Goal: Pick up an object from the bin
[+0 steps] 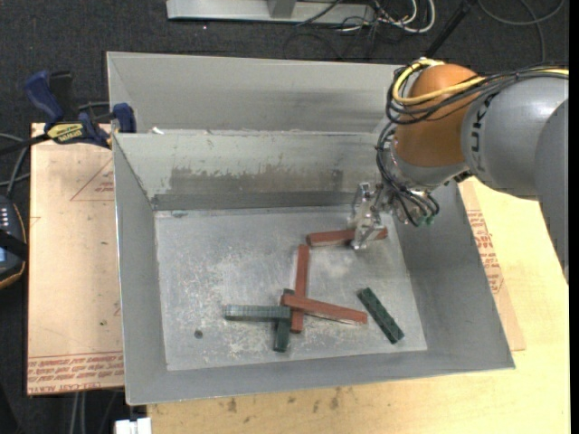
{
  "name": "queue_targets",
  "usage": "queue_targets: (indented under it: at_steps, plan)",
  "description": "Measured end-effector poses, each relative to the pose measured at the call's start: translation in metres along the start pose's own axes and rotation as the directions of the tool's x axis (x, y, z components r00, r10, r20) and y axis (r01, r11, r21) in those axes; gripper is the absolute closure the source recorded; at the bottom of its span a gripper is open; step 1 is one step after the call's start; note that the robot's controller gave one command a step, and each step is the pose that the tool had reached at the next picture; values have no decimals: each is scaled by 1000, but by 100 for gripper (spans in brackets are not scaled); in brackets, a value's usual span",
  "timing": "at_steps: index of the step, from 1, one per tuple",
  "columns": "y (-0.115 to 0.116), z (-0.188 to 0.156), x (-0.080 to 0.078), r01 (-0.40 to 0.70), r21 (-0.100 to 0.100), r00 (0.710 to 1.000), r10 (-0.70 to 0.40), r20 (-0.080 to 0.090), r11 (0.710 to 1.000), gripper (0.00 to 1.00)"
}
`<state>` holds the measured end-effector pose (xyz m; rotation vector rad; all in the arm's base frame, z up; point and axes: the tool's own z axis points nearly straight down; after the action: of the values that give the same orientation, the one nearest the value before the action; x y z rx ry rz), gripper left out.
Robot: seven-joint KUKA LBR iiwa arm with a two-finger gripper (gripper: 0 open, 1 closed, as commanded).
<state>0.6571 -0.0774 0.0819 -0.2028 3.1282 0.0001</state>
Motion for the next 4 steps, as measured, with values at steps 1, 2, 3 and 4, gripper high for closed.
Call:
queue_targets:
  at_steps: [1, 2, 3, 4]
  plan:
    - [0, -1, 0, 0, 0, 1000, 0, -2, 1000, 100]
    - [0, -4, 0, 0, -1, 1000, 0, -4, 1000, 100]
    - [1, -12, 1, 0, -2, 1000, 0, -8, 1000, 100]
    - [1, -25, 0, 0, -1, 1000, 0, -5, 1000, 100]
